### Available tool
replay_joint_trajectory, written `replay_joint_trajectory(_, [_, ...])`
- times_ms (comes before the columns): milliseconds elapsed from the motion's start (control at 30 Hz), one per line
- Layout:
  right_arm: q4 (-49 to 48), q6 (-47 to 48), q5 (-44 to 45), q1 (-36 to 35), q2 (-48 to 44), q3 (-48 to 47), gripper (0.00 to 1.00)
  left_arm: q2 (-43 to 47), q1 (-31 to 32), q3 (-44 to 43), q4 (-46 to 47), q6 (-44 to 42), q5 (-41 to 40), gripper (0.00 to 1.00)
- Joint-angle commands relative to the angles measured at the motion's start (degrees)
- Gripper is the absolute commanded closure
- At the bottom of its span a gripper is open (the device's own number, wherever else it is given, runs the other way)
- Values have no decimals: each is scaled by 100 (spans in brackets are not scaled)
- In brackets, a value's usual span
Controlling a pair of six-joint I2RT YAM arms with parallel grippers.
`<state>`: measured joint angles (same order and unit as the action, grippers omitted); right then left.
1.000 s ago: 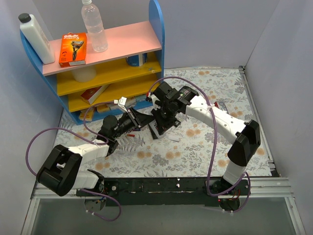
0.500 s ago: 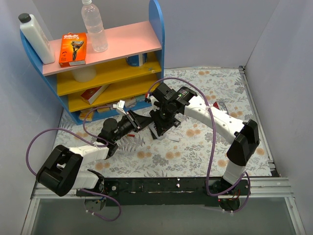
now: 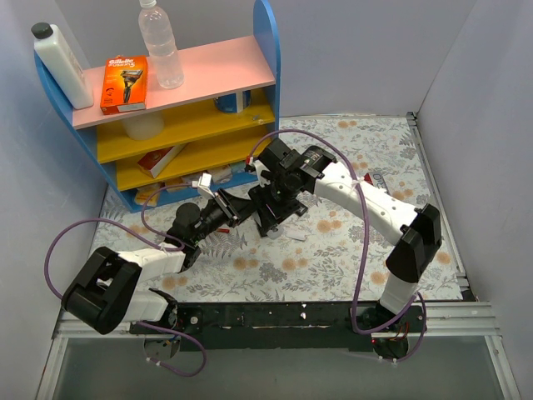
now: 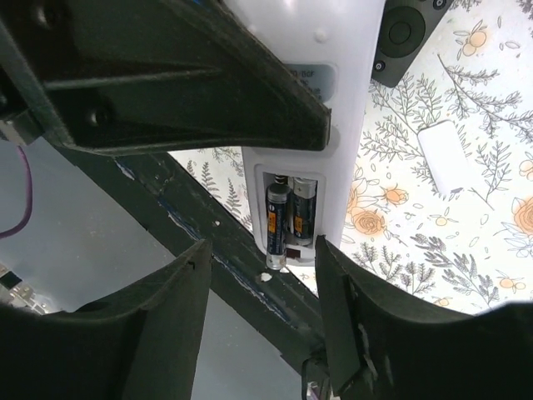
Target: Load the batteries into the remote control
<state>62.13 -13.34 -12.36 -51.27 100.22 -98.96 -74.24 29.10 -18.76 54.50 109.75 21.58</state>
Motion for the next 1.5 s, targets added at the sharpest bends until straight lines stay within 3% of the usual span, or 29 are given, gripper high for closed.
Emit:
replay_joint_trajectory(0, [54,304,-3,-24,-345,-457,39,155,34,31,263,230,12,100])
replay_joint_trajectory(167, [-200,1315,-143,-24,-757,-467,39,173,25,-74,105,336,161,100])
replay_joint_trajectory(367, [-1008,3430,-468,-24,-1890,736,42,260,25,-338,-290,397,381,100])
replay_joint_trajectory(567, [-1905,4856,-1092,-41,-2761,1931,48,401,25,-444,-554,468,549,100])
replay_joint_trajectory(767, [-2460,5228,-1111,-50,-2921,2504,51,533,25,-611,-835,336,610,100])
replay_joint_trajectory(1067, [-2486,5474,-1233,-59,-2684,2495,62,507,34,-760,-976,187,681,100])
replay_joint_trajectory(1467, [-2117,5588,-1454,-85,-2411,2319,63,516,25,-874,-1108,81,768,100])
